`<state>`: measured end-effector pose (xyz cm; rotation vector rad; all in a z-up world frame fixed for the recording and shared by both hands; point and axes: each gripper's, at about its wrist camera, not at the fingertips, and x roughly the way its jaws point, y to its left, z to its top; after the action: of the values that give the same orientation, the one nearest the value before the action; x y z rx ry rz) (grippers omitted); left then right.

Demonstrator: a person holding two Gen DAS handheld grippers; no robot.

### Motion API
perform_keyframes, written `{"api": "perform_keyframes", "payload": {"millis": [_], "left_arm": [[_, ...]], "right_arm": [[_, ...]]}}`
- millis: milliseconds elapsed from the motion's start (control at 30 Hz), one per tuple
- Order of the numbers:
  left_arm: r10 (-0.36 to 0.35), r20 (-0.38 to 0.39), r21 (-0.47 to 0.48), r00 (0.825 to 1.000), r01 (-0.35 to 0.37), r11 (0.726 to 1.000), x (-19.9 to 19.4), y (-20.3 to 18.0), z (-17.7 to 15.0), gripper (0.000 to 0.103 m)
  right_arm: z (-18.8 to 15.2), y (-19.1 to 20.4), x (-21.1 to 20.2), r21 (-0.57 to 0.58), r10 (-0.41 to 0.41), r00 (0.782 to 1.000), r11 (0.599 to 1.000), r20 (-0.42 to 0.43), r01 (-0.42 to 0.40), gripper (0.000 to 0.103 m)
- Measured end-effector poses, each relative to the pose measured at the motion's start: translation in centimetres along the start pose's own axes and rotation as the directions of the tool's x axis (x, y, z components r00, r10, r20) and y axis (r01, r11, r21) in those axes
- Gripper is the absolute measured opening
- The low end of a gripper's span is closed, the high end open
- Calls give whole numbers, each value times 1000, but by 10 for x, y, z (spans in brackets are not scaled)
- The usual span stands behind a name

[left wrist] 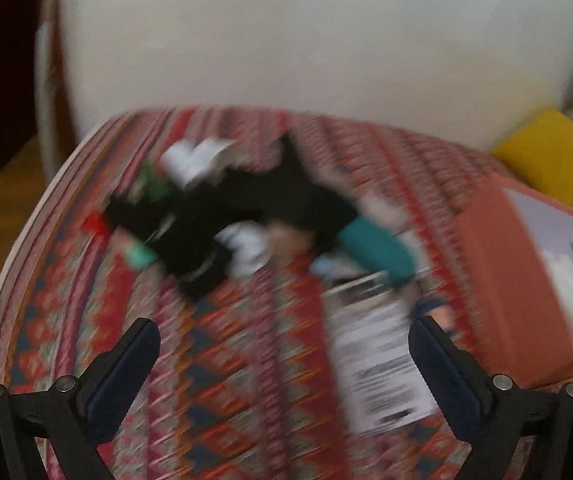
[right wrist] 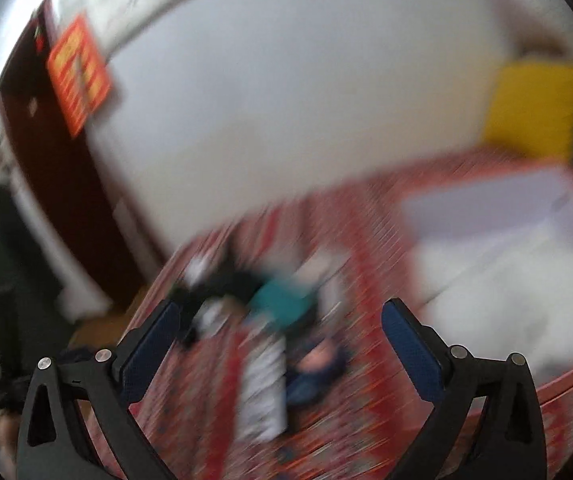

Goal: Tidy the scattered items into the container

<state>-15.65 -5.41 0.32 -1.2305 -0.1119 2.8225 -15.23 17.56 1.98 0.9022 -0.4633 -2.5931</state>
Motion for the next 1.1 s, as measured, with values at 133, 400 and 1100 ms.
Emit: {"api": "perform_keyframes", "payload": {"millis": [133,400,1100], "left_arm": [[33,-81,-111,996,-42,993,17,72,-21,102],[-50,-214,-266,976,-9,964,90,148,6,102],[-118,-246,-440,962,-2,898,194,165,21,27]], "right_arm": [[-35,26,58,31,51,982,998,-183,-46,102],[-64,30,131,-60,-48,955,998,-292,32,102],[-68,60,149,-341,-117,965,940,-234,32,90]]}}
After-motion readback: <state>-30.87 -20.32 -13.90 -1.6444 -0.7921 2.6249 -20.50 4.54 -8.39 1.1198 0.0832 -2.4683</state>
